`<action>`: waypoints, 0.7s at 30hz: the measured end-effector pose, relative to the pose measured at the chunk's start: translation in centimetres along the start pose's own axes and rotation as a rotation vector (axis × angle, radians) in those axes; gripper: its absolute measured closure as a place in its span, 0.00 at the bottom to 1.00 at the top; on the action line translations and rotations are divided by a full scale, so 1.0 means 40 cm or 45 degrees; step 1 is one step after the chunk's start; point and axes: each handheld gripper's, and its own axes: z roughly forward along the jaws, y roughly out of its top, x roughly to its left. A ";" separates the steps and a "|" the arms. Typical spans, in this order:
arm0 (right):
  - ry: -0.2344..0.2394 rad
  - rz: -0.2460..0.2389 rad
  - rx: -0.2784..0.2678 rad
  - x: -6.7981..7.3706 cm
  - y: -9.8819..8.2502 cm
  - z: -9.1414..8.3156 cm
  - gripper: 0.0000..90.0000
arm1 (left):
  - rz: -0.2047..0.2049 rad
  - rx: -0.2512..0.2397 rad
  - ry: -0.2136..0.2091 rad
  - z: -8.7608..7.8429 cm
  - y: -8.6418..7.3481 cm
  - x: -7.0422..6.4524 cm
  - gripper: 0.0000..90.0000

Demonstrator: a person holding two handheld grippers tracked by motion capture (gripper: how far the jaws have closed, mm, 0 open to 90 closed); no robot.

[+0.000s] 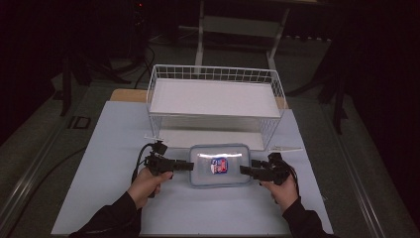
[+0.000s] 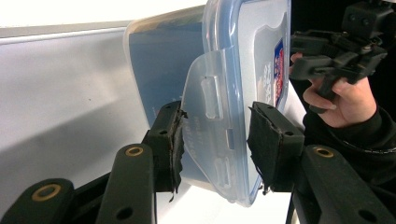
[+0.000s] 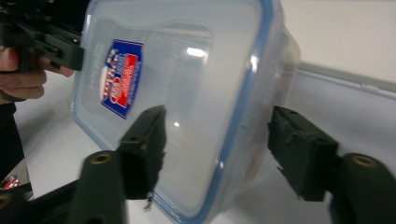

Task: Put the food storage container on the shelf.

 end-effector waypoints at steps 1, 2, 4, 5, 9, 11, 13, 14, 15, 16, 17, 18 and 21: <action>0.002 0.012 0.010 -0.003 -0.001 0.001 0.42 | 0.005 0.000 -0.001 -0.001 -0.001 0.000 0.62; 0.014 0.024 0.017 -0.006 -0.003 0.002 0.42 | 0.006 0.001 -0.001 -0.001 -0.002 0.000 0.62; 0.029 0.048 0.025 -0.010 -0.005 0.004 0.42 | 0.021 0.000 -0.002 -0.002 -0.004 -0.002 0.62; 0.039 0.053 0.028 -0.011 -0.006 0.005 0.42 | 0.019 -0.002 -0.002 -0.002 -0.005 -0.003 0.62; 0.073 0.083 0.032 -0.018 -0.007 0.006 0.43 | 0.034 0.000 0.001 -0.003 -0.008 -0.005 0.63; 0.076 0.097 0.037 -0.018 -0.006 0.005 0.45 | 0.041 -0.002 0.002 -0.004 -0.009 -0.009 0.63; 0.087 0.121 0.039 -0.021 -0.006 0.000 0.48 | 0.052 0.000 0.005 -0.004 -0.012 -0.014 0.63; 0.089 0.122 0.039 -0.020 -0.007 -0.002 0.48 | 0.047 -0.004 0.007 -0.004 -0.012 -0.017 0.63; 0.085 0.116 0.036 -0.017 -0.009 -0.003 0.48 | 0.056 -0.008 0.016 -0.005 -0.014 -0.021 0.63; 0.079 0.113 0.038 -0.015 -0.011 -0.006 0.49 | 0.060 -0.012 0.022 -0.004 -0.015 -0.025 0.63; 0.069 0.102 0.042 -0.009 -0.012 -0.008 0.49 | 0.074 -0.012 0.032 -0.005 -0.016 -0.030 0.63; 0.057 0.090 0.042 -0.005 -0.013 -0.011 0.49 | 0.099 -0.014 0.046 -0.005 -0.018 -0.037 0.63; 0.041 0.084 0.041 0.002 -0.018 -0.019 0.50 | 0.122 0.001 0.055 -0.004 -0.018 -0.051 0.63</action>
